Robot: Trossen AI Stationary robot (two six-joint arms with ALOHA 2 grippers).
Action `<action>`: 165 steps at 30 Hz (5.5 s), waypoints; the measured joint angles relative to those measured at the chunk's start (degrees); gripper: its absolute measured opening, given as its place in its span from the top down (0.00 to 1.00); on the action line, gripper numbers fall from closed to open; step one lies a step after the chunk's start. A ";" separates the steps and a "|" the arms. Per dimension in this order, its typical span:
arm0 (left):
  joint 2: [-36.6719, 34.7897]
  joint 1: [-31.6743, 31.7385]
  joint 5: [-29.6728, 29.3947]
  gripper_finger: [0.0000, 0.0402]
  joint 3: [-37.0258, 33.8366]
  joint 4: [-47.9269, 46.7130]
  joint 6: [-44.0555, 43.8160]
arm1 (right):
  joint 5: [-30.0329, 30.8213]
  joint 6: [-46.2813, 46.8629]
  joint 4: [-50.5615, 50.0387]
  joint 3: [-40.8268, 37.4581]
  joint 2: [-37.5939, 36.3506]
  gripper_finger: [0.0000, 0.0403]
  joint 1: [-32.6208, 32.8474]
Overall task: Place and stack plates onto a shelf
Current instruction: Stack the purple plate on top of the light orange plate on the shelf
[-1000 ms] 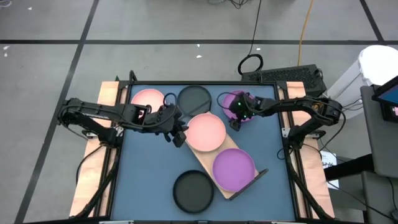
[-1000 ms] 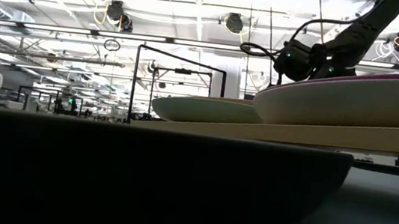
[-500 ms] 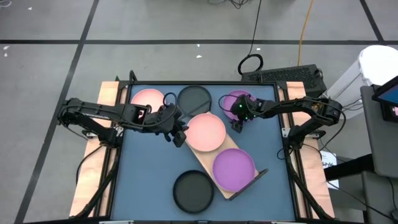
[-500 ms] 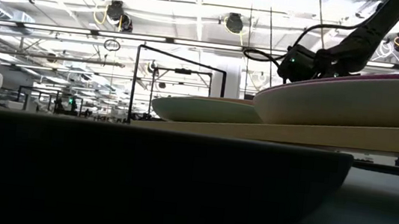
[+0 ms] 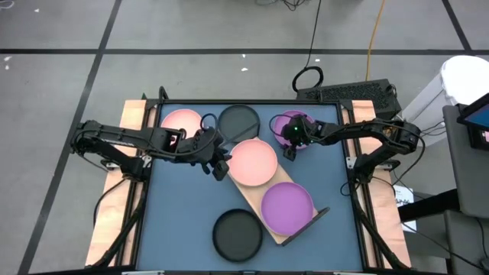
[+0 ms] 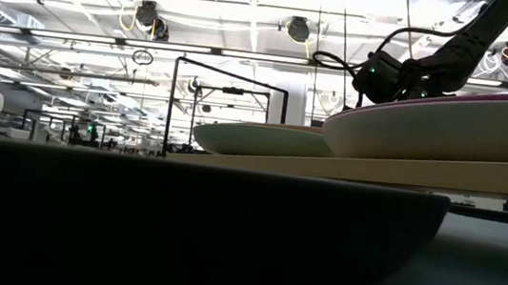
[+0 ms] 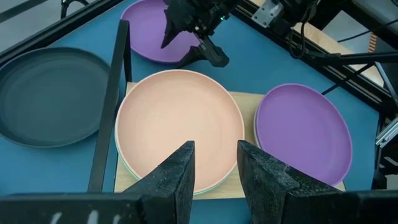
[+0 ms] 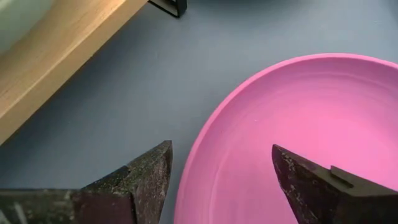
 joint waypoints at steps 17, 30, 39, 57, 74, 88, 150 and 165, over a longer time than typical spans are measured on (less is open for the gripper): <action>0.00 0.00 -0.02 0.69 0.00 0.00 1.17 | 1.43 1.51 0.00 0.00 0.00 0.37 0.00; 0.00 0.00 -0.02 0.69 0.00 0.00 1.51 | -1.38 7.61 -0.55 0.00 -0.14 0.37 -0.02; 0.00 -0.02 -0.02 0.69 0.00 0.02 1.49 | -7.77 4.80 0.01 0.04 -0.37 0.37 0.11; 0.02 0.00 -0.07 0.69 0.00 0.16 -0.14 | -2.47 -1.47 -6.71 0.11 1.18 0.72 0.53; 0.02 0.00 -0.11 0.69 0.00 0.08 1.53 | 1.67 2.36 -12.84 -0.06 -10.17 0.99 3.17; 0.02 0.00 -0.26 0.69 0.00 -0.06 5.76 | 4.70 17.31 -24.06 -0.01 -29.23 1.00 7.83; 0.02 -24.44 -7.80 0.69 0.00 -15.36 -28.89 | 16.63 25.72 -39.10 45.09 0.54 1.00 44.55; 0.02 -24.39 -8.28 0.69 0.00 -15.02 -30.58 | 16.43 12.82 -38.14 45.09 10.32 1.00 42.03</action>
